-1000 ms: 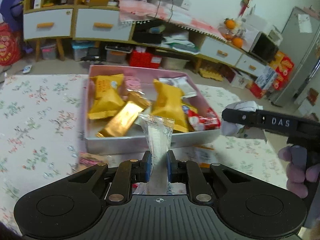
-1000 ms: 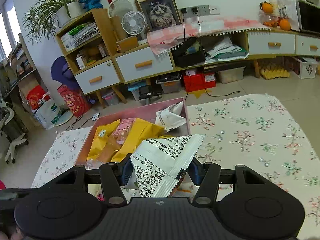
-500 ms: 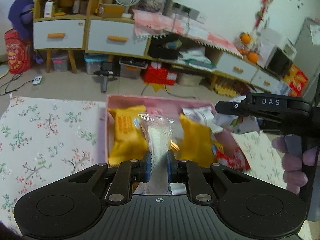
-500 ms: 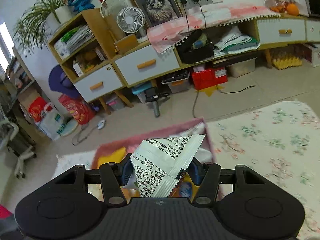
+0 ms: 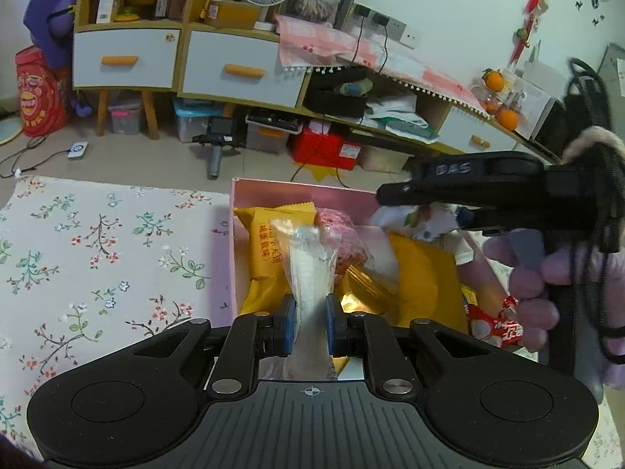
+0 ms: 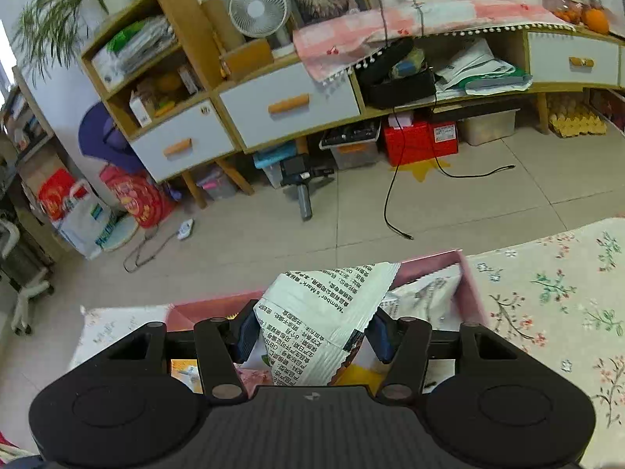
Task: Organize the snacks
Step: 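Carry the white-roll bag and newspaper-print packet into the box and release both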
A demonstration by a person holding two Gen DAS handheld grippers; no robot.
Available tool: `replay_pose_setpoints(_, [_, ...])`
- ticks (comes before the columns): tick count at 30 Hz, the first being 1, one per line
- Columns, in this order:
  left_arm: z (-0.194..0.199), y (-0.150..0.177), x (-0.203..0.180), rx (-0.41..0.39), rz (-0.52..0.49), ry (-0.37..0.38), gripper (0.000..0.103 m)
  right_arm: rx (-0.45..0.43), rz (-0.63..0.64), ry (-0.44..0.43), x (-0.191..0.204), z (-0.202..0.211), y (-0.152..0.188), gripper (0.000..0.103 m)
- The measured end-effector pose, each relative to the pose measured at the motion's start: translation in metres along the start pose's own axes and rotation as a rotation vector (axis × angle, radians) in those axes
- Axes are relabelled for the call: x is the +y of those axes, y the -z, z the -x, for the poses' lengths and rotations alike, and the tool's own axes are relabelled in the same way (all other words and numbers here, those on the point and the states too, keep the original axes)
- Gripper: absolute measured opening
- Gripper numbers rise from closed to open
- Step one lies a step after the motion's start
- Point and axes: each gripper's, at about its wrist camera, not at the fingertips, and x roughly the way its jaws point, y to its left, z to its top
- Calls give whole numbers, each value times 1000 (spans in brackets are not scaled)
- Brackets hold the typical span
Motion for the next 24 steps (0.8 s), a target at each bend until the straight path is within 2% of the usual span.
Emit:
replay_pose_setpoints(5, [-4, 3, 3, -13, 12, 1, 13, 40, 89, 86, 12, -15, 3, 27])
replay_pose_setpoints(9, [-1, 3, -1, -16, -8, 0, 16, 40, 85, 77, 13, -15, 3, 29])
replay_pose_setpoints(11, [2, 4, -2, -14, -9, 2, 17, 39, 57, 63, 11, -10, 3, 41])
replay_pose_setpoints(12, [3, 4, -2, -5, -11, 4, 18, 36, 49, 59, 10, -5, 3, 43])
replay_pose_setpoints(14, [7, 4, -4, -5, -20, 4, 23, 22, 48, 44, 11, 4, 3, 50])
replay_pose_setpoints(17, [14, 3, -9, -12, -40, 10, 38, -4, 60, 34, 12, 22, 2, 59])
replay_pose_setpoints(19, [19, 3, -13, -2, -43, 15, 49, -14, 75, 37, 12, 33, 3, 60])
replay_pose_setpoints(21, [25, 3, -19, 7, -52, 26, 53, -16, 85, 59, 11, 43, 4, 62])
replay_pose_setpoints(24, [36, 6, -27, 3, -64, 31, 69, -35, 96, 69, 9, 63, 8, 66])
